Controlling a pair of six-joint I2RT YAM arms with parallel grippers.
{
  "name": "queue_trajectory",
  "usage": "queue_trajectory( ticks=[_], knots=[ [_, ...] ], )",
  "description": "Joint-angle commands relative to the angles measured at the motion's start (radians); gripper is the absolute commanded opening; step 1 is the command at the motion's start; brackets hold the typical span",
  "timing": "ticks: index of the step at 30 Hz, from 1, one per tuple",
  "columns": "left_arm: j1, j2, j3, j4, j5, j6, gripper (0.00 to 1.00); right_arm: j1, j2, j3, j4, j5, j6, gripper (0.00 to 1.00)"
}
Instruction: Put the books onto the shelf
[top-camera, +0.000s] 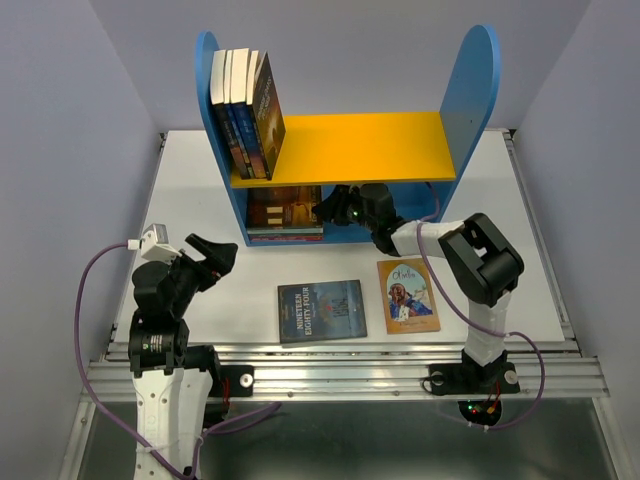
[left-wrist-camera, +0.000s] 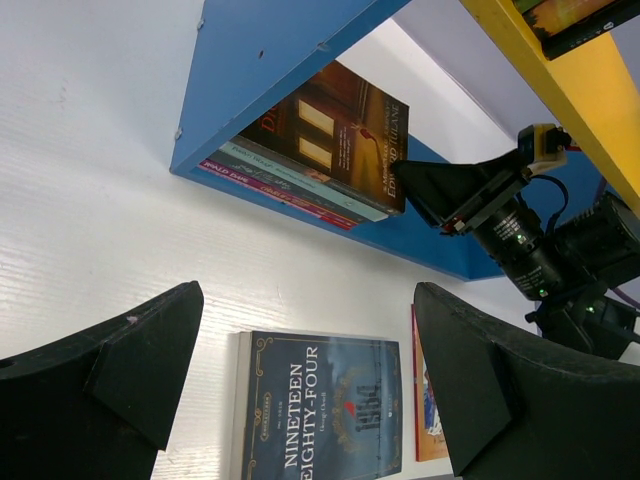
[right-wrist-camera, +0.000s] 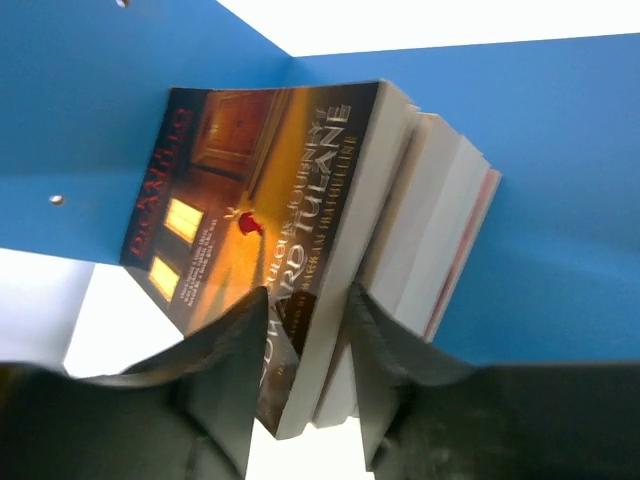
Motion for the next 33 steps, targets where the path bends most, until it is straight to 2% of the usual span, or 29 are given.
queue_trajectory(
  ticks=[1, 5, 6, 9, 14, 17, 19, 23, 24, 28, 33],
  knots=[
    [0.0, 0.007, -0.009, 0.027, 0.009, 0.019, 0.99, 0.01, -0.067, -0.041, -0.043, 0.061, 0.001, 0.49],
    [0.0, 0.036, -0.017, 0.021, 0.024, 0.011, 0.99, 0.01, -0.143, -0.117, -0.036, 0.087, 0.022, 0.62],
    [0.0, 0.053, -0.026, 0.024, 0.031, 0.008, 0.99, 0.01, -0.159, -0.133, -0.03, 0.101, 0.024, 0.7],
    [0.0, 0.091, -0.043, 0.03, 0.06, 0.007, 0.99, 0.01, -0.209, -0.176, -0.025, 0.104, 0.016, 0.83],
    [-0.012, 0.113, -0.068, 0.05, 0.075, -0.022, 0.99, 0.019, -0.275, -0.249, -0.005, 0.046, 0.056, 0.88],
    [-0.072, 0.148, -0.129, 0.088, 0.067, -0.07, 0.99, 0.019, -0.334, -0.334, -0.005, 0.035, 0.088, 1.0],
    [-0.148, 0.176, -0.16, 0.131, 0.037, -0.113, 0.99, 0.019, -0.381, -0.404, -0.006, 0.037, 0.107, 1.0],
    [-0.468, 0.283, -0.177, 0.229, -0.165, -0.226, 0.99, 0.055, -0.468, -0.518, -0.051, 0.043, 0.133, 1.0],
    [-0.504, 0.332, -0.158, 0.22, -0.198, -0.232, 0.99, 0.067, -0.505, -0.553, -0.063, 0.052, 0.141, 1.0],
    [-0.552, 0.409, -0.146, 0.182, -0.296, -0.258, 0.99, 0.078, -0.561, -0.602, -0.163, 0.06, 0.159, 1.0],
    [-0.57, 0.46, -0.212, 0.234, -0.275, -0.275, 0.99, 0.107, -0.611, -0.684, -0.192, 0.04, 0.206, 1.0]
  ],
)
